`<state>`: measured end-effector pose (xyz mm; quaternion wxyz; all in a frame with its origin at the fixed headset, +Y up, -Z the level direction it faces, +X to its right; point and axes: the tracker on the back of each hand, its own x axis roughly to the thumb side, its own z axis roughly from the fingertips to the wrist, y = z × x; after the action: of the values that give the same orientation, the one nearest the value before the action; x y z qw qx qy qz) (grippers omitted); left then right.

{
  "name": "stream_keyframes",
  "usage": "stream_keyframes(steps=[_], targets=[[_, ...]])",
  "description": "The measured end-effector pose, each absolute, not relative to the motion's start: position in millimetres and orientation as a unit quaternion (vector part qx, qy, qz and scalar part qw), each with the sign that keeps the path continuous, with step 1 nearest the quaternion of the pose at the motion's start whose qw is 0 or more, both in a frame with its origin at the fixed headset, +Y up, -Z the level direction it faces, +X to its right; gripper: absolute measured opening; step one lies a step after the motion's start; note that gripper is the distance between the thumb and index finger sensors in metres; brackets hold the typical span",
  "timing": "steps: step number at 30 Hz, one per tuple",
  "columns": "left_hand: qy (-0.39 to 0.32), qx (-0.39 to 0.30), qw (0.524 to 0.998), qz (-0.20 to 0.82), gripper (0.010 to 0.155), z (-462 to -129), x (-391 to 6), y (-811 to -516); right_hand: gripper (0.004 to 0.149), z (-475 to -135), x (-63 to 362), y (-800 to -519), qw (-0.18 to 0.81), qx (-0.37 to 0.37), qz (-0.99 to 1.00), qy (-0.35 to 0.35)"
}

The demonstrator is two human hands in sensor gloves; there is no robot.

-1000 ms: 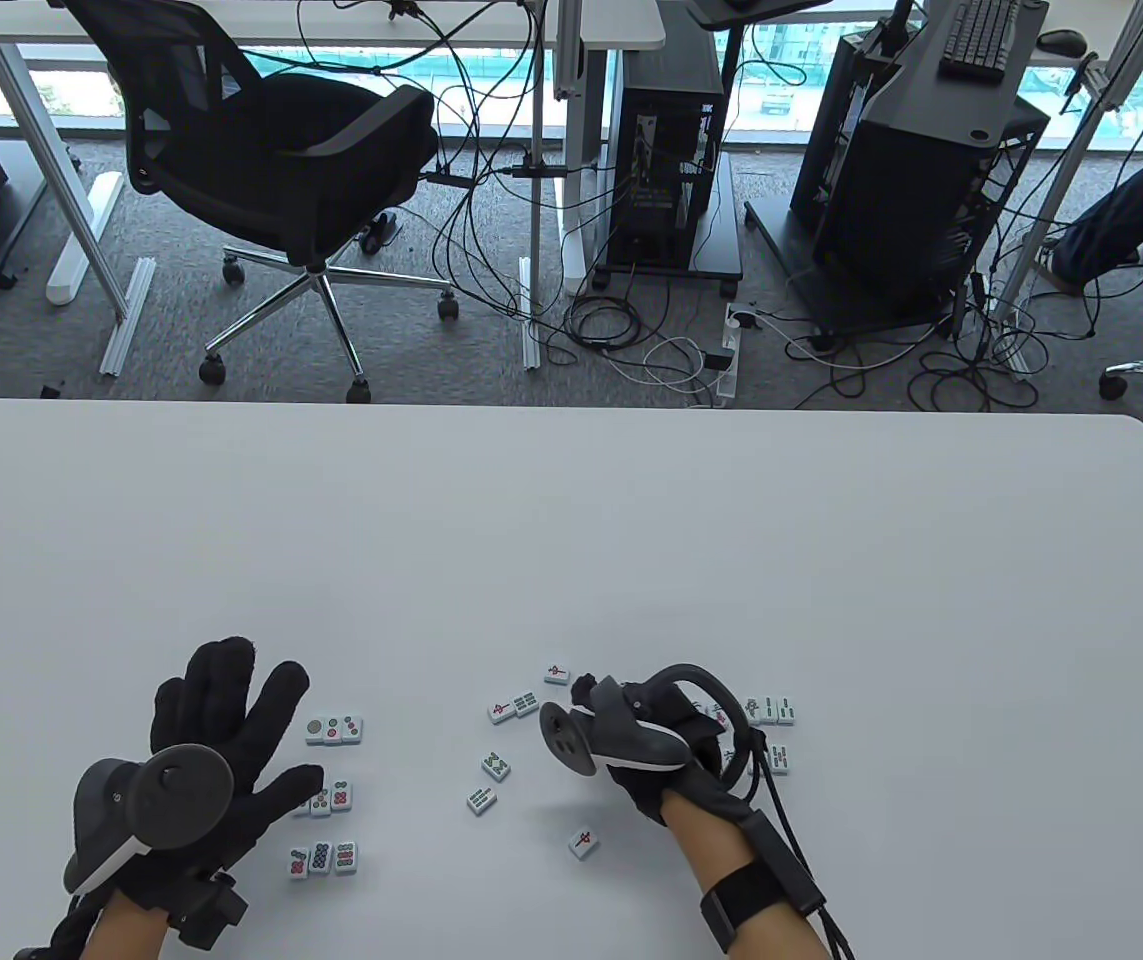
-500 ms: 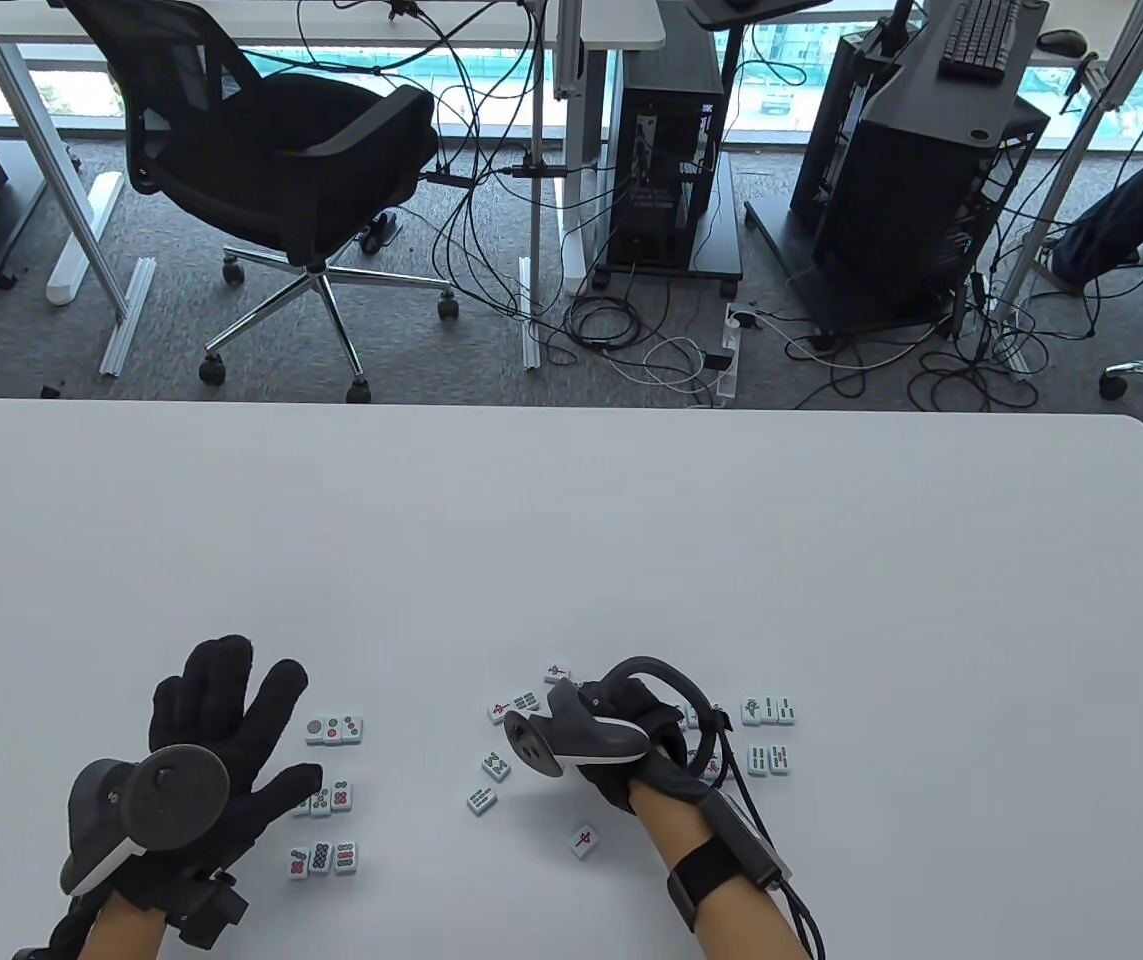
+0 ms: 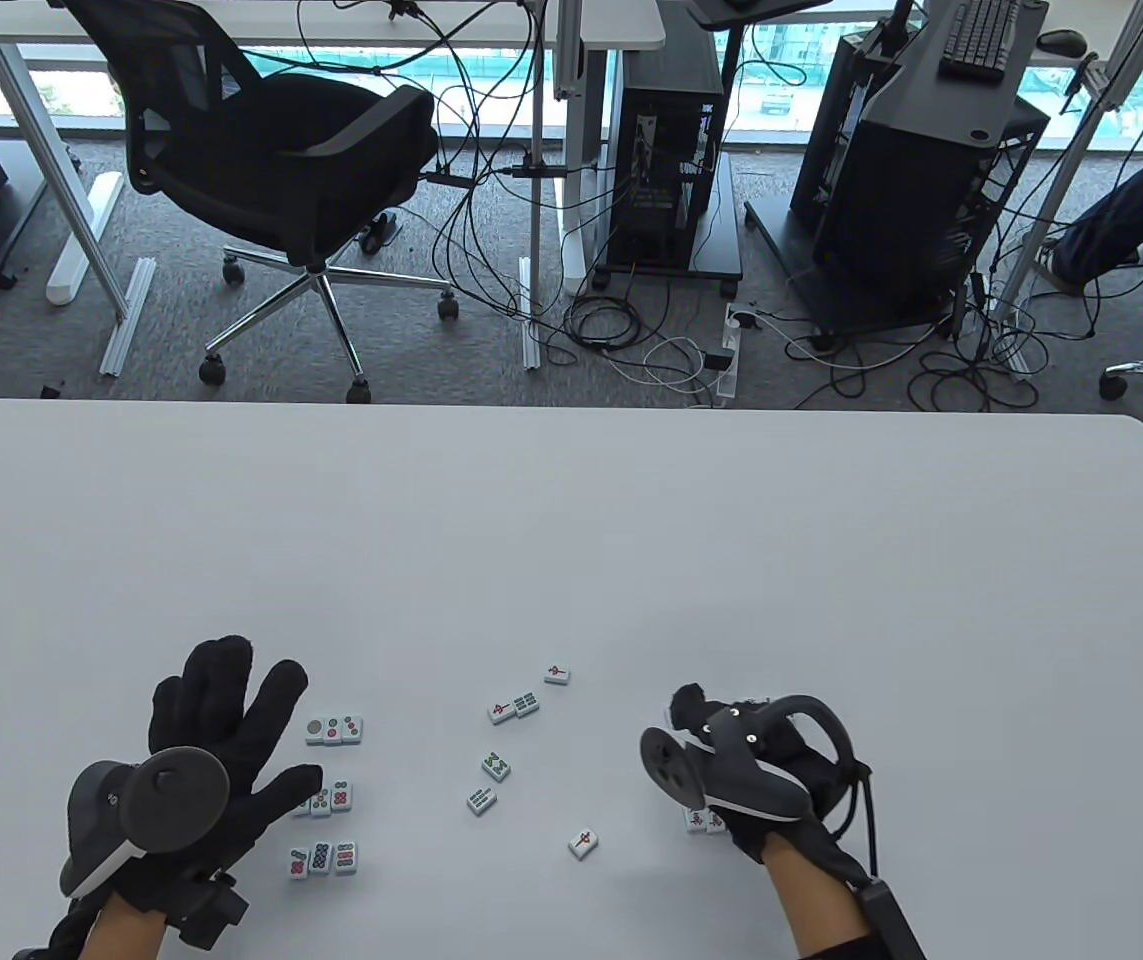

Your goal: Mahjong suit sorting

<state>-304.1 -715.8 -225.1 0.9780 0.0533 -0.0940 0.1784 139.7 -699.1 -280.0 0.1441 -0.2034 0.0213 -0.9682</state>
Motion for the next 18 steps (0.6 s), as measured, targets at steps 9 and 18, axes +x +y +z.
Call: stream_keyframes(steps=[9, 18], targets=[[-0.09, 0.042, 0.981, 0.169, 0.085, -226, -303, -721, 0.058, -260, 214, -740, 0.168, -0.118, -0.976, -0.074], [-0.086, 0.033, 0.982, 0.166, 0.084, -227, -303, -722, 0.058, -257, 223, -765, 0.158, -0.109, -0.976, -0.105]])
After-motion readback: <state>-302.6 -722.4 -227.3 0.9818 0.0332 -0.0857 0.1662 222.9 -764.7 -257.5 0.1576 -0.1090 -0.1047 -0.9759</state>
